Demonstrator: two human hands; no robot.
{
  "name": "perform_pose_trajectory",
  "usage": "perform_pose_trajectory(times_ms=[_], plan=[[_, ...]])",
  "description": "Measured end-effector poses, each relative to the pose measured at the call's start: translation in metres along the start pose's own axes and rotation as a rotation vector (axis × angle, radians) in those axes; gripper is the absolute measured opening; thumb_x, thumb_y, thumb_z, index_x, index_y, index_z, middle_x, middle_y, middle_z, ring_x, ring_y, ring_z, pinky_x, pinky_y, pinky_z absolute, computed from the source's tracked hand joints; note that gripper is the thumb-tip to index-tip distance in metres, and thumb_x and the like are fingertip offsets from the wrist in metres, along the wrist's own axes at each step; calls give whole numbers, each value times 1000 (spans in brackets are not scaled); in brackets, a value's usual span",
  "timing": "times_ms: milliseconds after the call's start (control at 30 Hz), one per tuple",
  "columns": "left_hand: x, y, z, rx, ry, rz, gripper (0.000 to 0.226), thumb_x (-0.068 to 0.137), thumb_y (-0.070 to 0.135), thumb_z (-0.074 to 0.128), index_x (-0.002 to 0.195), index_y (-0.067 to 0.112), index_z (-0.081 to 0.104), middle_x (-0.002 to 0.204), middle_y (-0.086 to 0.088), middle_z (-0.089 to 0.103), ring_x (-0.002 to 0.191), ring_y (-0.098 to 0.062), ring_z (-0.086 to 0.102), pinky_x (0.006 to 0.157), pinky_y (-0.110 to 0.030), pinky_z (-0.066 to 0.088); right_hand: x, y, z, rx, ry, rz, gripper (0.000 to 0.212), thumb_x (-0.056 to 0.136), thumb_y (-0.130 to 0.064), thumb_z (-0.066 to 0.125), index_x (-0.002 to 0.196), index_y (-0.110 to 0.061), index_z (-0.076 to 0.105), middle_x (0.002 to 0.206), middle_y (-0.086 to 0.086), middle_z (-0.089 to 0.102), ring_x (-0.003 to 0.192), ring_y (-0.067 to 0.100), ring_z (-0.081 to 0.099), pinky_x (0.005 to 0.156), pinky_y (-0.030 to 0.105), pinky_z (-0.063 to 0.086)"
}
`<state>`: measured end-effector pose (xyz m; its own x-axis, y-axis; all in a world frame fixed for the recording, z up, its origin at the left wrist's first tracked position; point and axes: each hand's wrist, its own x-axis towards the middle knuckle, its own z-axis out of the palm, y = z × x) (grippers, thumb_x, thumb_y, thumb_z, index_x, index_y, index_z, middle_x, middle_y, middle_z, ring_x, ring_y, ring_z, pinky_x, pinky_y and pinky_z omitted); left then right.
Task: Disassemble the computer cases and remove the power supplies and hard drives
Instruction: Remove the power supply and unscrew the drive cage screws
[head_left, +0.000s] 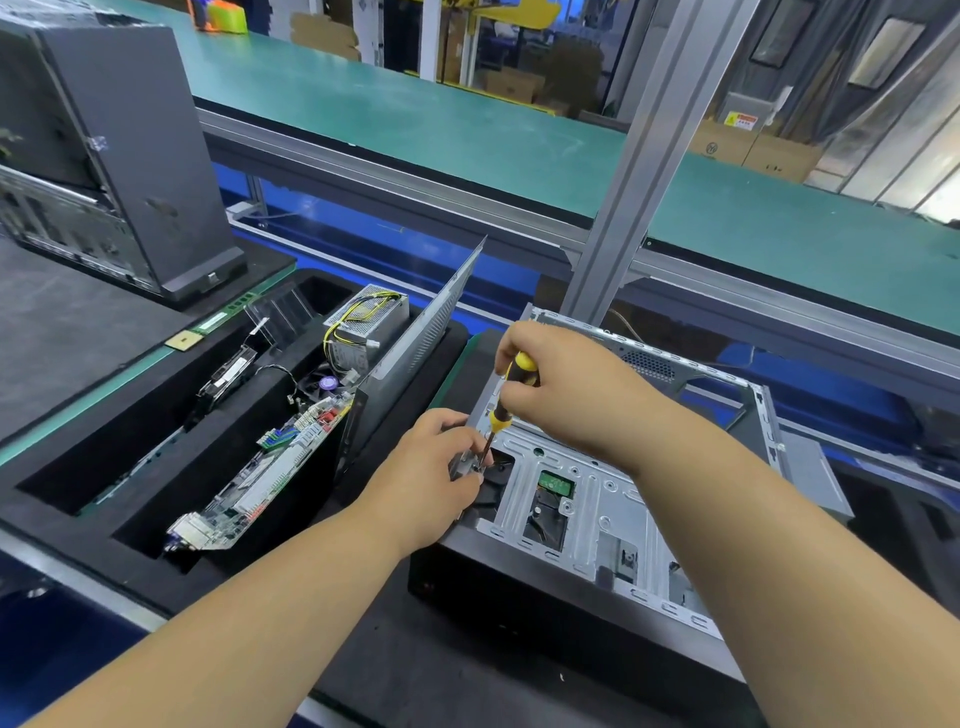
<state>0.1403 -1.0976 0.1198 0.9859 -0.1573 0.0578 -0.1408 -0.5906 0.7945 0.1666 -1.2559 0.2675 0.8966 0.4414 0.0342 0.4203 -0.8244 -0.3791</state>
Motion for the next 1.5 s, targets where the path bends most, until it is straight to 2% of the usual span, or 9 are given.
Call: perform_pose_trajectory(times_ms=[233, 367, 500, 700, 900, 1067, 1233, 1333, 1500], plan=[[0, 0, -1, 46, -9, 6, 18, 87, 26, 68, 93, 41, 61, 128, 25, 35, 116, -8, 48, 95, -37, 48, 0, 0, 3, -191, 38, 13, 33, 98, -55, 43, 95, -25, 56, 78, -9, 65, 75, 12, 55, 60, 30, 44], [2, -1, -4, 67, -37, 21, 18, 86, 32, 69, 96, 43, 58, 122, 30, 33, 108, -6, 52, 89, -37, 52, 1, -2, 1, -39, 38, 5, 8, 92, -28, 57, 98, -24, 55, 82, -10, 58, 74, 12, 52, 59, 27, 41], [5, -1, -6, 150, -61, 56, 22, 86, 37, 68, 105, 42, 58, 127, 25, 34, 119, -6, 38, 96, -37, 47, -1, -6, 3, 28, -25, -7, 13, 87, -20, 55, 100, -23, 54, 95, -8, 51, 78, 14, 54, 61, 29, 41], [11, 4, -13, 261, -82, 95, 23, 83, 41, 70, 103, 38, 60, 136, 19, 31, 128, -9, 27, 101, -38, 43, 0, -10, 3, -291, 35, 31, 41, 95, -63, 42, 96, -24, 55, 84, -6, 64, 81, 18, 55, 68, 36, 49], [18, 7, -21, 379, -141, 109, 32, 78, 46, 71, 106, 35, 61, 145, 15, 26, 135, -14, 20, 106, -40, 39, 1, -13, 2, -128, -40, 39, 13, 98, -32, 53, 107, -23, 53, 75, -11, 51, 69, 10, 47, 58, 31, 34], [21, 8, -24, 402, -157, 145, 30, 76, 48, 72, 101, 35, 62, 145, 15, 27, 136, -17, 22, 104, -42, 41, 0, -15, 6, 1, -25, 94, 12, 87, -26, 58, 98, -23, 53, 93, -9, 53, 79, 15, 55, 63, 32, 44], [26, 9, -25, 451, -155, 190, 41, 78, 51, 72, 112, 29, 64, 143, 10, 31, 135, -16, 21, 104, -37, 39, 0, -13, 7, -205, 24, 105, 38, 92, -63, 46, 88, -26, 51, 80, -7, 60, 73, 13, 54, 59, 32, 43], [29, 12, -27, 494, -174, 204, 43, 78, 52, 70, 115, 29, 65, 147, 11, 30, 136, -17, 23, 106, -39, 38, 2, -12, 6, -115, 15, 126, 25, 96, -50, 51, 92, -26, 52, 79, -7, 61, 69, 11, 52, 56, 31, 39], [32, 15, -30, 528, -198, 242, 38, 79, 51, 69, 109, 29, 66, 146, 10, 32, 135, -18, 26, 107, -38, 37, 0, -15, 6, -9, 43, 138, 8, 90, -24, 58, 94, -23, 52, 88, -6, 58, 78, 17, 55, 68, 36, 48]])
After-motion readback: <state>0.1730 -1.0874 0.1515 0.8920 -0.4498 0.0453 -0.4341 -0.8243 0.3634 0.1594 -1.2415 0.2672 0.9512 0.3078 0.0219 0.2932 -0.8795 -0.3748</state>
